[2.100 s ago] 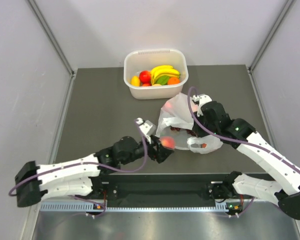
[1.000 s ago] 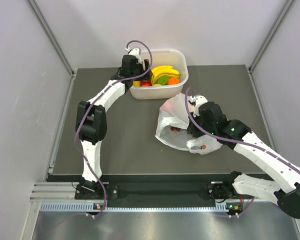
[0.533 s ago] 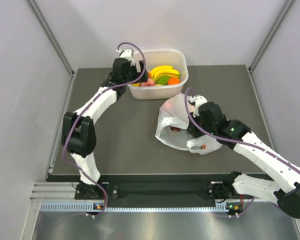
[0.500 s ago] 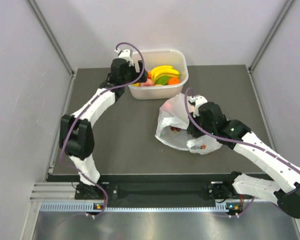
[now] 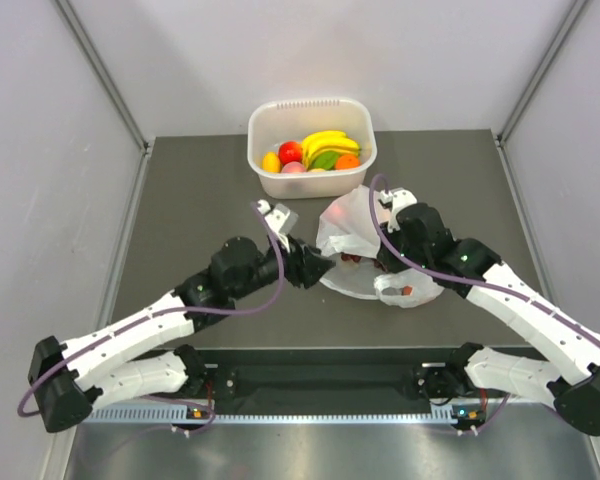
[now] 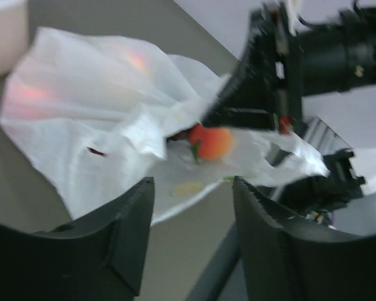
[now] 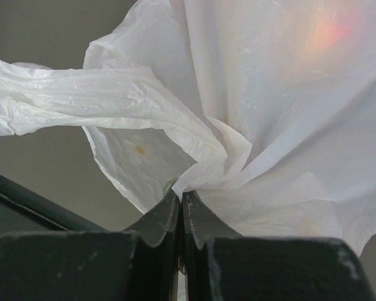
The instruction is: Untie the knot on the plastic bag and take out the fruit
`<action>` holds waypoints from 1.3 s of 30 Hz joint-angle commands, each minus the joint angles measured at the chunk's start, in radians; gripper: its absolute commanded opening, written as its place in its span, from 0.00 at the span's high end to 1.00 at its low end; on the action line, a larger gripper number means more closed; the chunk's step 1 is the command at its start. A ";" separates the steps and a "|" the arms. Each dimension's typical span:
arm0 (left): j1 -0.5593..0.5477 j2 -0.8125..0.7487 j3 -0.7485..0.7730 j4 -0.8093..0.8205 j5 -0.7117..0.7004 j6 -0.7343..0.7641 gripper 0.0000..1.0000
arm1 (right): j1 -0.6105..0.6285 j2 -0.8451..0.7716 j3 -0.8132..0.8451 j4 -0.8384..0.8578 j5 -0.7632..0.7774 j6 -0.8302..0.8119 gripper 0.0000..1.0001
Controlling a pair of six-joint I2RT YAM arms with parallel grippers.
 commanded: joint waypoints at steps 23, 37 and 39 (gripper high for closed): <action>-0.288 0.526 0.126 0.182 -0.571 -0.182 0.79 | 0.015 0.000 0.055 0.013 0.036 0.029 1.00; -0.153 0.781 0.200 0.267 -0.536 -0.224 0.08 | 0.015 0.010 0.041 0.042 -0.006 0.021 1.00; -0.143 0.815 0.208 0.296 -0.548 -0.221 0.05 | 0.015 0.015 0.038 0.050 -0.012 0.021 1.00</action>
